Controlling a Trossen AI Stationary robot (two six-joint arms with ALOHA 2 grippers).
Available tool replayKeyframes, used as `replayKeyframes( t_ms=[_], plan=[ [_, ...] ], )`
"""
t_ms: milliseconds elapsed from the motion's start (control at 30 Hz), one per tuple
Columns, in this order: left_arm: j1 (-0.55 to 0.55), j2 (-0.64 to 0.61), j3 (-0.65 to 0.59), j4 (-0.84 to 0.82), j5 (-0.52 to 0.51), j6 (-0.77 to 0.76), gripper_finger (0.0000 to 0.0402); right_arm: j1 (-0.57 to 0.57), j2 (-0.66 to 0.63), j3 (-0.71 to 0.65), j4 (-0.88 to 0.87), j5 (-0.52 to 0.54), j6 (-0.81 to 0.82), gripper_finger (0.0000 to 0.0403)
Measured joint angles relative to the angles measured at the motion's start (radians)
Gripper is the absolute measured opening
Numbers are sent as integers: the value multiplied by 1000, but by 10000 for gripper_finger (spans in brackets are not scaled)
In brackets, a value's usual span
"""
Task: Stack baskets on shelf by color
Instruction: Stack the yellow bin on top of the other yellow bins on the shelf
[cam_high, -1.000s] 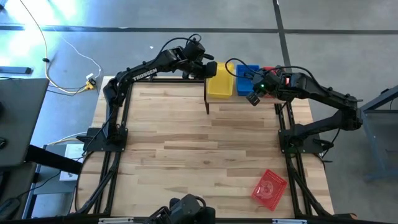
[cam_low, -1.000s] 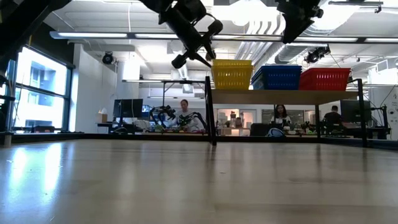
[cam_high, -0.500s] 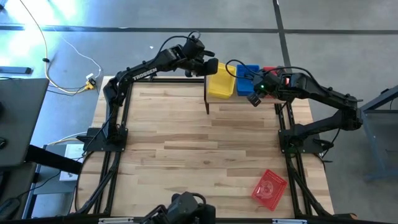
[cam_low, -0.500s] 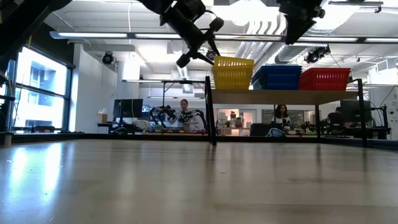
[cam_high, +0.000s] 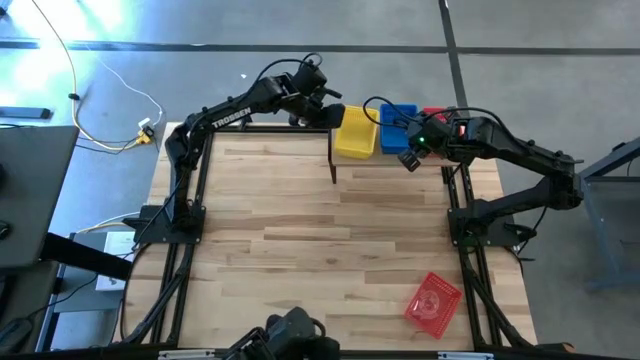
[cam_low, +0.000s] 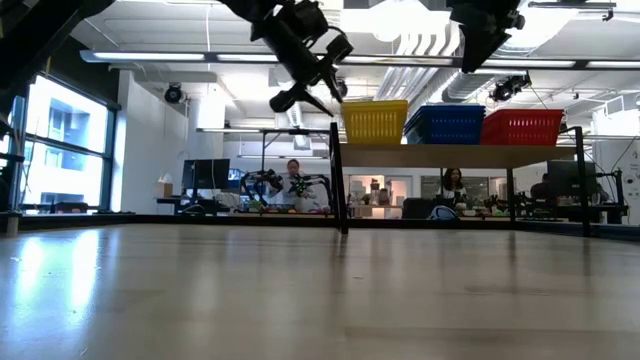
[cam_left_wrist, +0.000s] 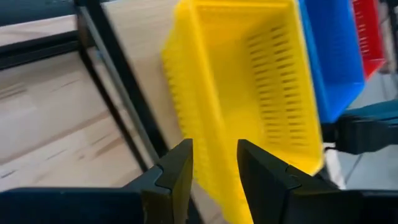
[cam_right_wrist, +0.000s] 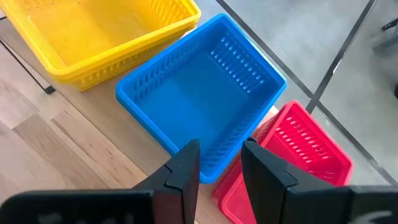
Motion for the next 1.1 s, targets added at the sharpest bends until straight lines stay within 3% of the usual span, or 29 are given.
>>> replayKeyframes(
  t_ms=[1100],
  plan=[
    [-84,-2,0,-54,-62,174,117,1,0,0,0,-49,54,105]
  ],
)
